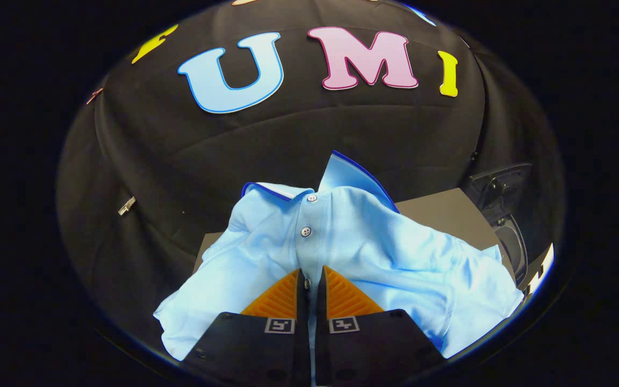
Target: Put the clothes into the washing machine and then close the washing machine lid.
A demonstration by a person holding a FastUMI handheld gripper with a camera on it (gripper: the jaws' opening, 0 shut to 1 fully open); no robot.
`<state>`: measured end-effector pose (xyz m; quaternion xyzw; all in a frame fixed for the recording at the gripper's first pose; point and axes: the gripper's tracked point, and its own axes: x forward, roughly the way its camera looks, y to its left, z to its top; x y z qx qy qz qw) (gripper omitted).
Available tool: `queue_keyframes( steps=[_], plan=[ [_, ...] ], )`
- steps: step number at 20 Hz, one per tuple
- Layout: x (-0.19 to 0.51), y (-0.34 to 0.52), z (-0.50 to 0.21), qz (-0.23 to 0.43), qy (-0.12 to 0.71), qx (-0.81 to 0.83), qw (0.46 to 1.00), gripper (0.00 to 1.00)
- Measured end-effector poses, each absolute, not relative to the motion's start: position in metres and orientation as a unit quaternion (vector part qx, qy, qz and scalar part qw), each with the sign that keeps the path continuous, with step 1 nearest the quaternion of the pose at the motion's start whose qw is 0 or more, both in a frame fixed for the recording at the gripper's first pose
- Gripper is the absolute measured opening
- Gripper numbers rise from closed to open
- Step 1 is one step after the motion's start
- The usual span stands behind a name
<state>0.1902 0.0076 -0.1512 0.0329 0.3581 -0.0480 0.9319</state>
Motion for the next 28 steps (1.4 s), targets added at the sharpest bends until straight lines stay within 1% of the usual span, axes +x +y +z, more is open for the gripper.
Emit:
queue_keyframes(
  steps=[4,5,6,7,8,14,18,23,24,28],
  plan=[
    [0.19,0.01,-0.149,-0.042,0.324,-0.035,0.945,0.09],
    [0.189,0.015,-0.146,-0.025,0.314,-0.044,0.948,0.08],
    [0.191,0.016,-0.14,-0.01,0.295,-0.05,0.954,0.08],
    [0.192,0.021,-0.13,0.005,0.275,-0.043,0.961,0.05],
    [0.194,0.022,-0.12,0.015,0.255,-0.039,0.966,0.05],
    [0.185,0.016,-0.086,0.038,0.187,-0.048,0.98,0.05],
    [0.174,-0.005,-0.062,0.037,0.128,-0.047,0.99,0.05],
    [0.144,-0.035,-0.007,0.038,0.041,-0.042,0.998,0.05],
    [0.137,-0.048,0.006,0.027,0.022,-0.048,0.998,0.05],
    [0.124,-0.101,0.036,-0.014,-0.01,-0.059,0.998,0.05]
  ],
)
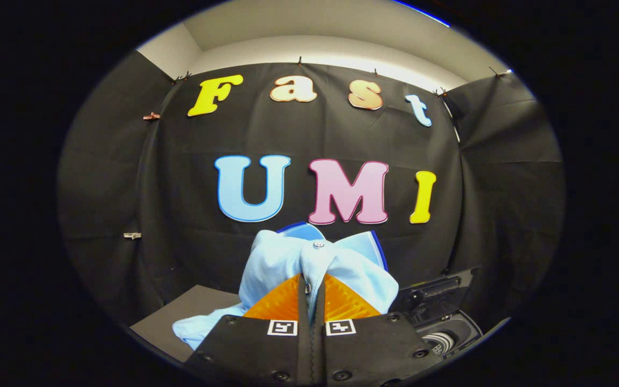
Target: Put the clothes into the washing machine and then close the washing machine lid.
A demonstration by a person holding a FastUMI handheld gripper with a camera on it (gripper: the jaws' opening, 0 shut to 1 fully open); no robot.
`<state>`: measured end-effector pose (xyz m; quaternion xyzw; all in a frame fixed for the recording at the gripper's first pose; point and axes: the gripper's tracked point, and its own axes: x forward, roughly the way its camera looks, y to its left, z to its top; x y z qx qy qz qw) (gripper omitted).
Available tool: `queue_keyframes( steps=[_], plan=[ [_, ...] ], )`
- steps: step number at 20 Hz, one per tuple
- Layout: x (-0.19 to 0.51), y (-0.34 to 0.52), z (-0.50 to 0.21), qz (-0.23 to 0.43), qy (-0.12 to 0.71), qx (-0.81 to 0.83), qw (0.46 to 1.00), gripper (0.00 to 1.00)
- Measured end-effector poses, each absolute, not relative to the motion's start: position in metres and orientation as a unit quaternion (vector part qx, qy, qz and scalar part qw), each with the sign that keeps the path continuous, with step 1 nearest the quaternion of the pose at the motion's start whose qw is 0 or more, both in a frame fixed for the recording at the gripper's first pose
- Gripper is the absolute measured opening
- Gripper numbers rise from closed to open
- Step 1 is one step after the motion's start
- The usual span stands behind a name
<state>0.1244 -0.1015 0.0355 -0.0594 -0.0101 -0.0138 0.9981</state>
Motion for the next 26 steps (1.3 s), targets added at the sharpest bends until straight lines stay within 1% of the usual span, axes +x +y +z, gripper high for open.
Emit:
queue_keyframes(
  steps=[6,9,13,15,21,26],
  plan=[
    [0.123,-0.157,0.023,-0.043,0.007,-0.107,0.993,0.05],
    [0.121,-0.184,0.017,-0.042,0.005,-0.1,0.994,0.05],
    [0.115,-0.236,0.021,-0.054,-0.006,-0.132,0.99,0.05],
    [0.115,-0.26,0.024,-0.051,-0.017,-0.112,0.992,0.05],
    [0.125,-0.366,0.007,-0.128,0.016,-0.177,0.976,0.05],
    [0.131,-0.402,-0.022,-0.129,0.037,-0.144,0.98,0.05]
  ],
)
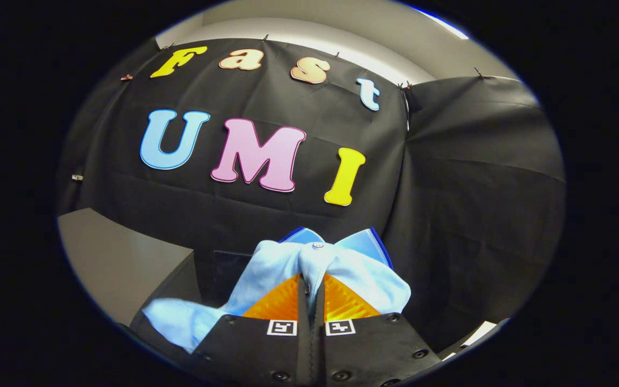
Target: Put the clothes into the washing machine and then close the washing machine lid.
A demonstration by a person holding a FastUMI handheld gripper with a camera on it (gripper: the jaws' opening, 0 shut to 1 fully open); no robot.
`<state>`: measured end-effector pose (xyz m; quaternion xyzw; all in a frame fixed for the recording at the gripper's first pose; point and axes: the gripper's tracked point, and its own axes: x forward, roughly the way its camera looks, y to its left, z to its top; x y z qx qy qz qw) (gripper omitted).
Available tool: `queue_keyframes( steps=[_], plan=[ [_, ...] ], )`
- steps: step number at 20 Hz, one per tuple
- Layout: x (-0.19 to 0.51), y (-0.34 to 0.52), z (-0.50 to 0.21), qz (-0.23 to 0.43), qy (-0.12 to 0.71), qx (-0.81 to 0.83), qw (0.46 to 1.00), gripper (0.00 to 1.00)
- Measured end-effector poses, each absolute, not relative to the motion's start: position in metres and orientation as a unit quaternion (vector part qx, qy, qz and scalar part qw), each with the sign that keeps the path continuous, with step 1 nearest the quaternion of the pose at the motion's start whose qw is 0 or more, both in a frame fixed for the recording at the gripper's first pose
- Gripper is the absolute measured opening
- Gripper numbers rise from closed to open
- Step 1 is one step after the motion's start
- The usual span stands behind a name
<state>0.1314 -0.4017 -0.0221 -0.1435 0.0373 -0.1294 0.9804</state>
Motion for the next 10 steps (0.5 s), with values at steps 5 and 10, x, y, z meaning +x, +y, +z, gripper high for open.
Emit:
queue_keyframes(
  steps=[5,10],
  plan=[
    [0.133,-0.427,-0.051,-0.152,0.07,-0.122,0.978,0.05],
    [0.141,-0.44,-0.083,-0.166,0.101,-0.085,0.977,0.05]
  ],
)
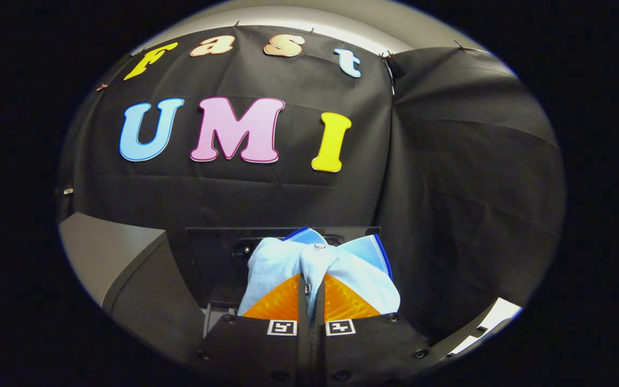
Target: Put the clothes into the washing machine and then close the washing machine lid.
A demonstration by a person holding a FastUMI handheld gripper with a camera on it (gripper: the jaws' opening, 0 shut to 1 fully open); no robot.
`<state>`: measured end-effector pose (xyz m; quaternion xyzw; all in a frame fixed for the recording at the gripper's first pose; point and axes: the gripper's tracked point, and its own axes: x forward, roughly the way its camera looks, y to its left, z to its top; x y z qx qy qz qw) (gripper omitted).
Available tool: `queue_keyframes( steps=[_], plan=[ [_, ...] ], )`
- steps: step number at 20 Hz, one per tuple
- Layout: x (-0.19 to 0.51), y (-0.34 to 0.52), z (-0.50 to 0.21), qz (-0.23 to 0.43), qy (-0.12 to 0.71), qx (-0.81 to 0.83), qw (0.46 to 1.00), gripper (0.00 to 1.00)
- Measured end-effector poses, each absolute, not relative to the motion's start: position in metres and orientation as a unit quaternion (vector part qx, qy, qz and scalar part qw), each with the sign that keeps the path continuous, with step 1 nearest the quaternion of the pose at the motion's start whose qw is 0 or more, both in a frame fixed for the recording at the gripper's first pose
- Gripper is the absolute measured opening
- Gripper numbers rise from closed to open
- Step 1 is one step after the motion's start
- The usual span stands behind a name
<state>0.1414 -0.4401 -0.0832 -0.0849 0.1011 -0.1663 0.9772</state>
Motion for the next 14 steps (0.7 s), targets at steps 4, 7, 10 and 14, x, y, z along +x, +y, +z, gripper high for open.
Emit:
queue_keyframes(
  steps=[4,7,10,14],
  plan=[
    [0.145,-0.446,-0.118,-0.175,0.143,-0.082,0.971,0.05],
    [0.144,-0.455,-0.145,-0.187,0.178,-0.087,0.962,0.05],
    [0.145,-0.462,-0.171,-0.193,0.209,-0.088,0.954,0.05],
    [0.148,-0.459,-0.208,-0.179,0.244,-0.074,0.95,0.05]
  ],
)
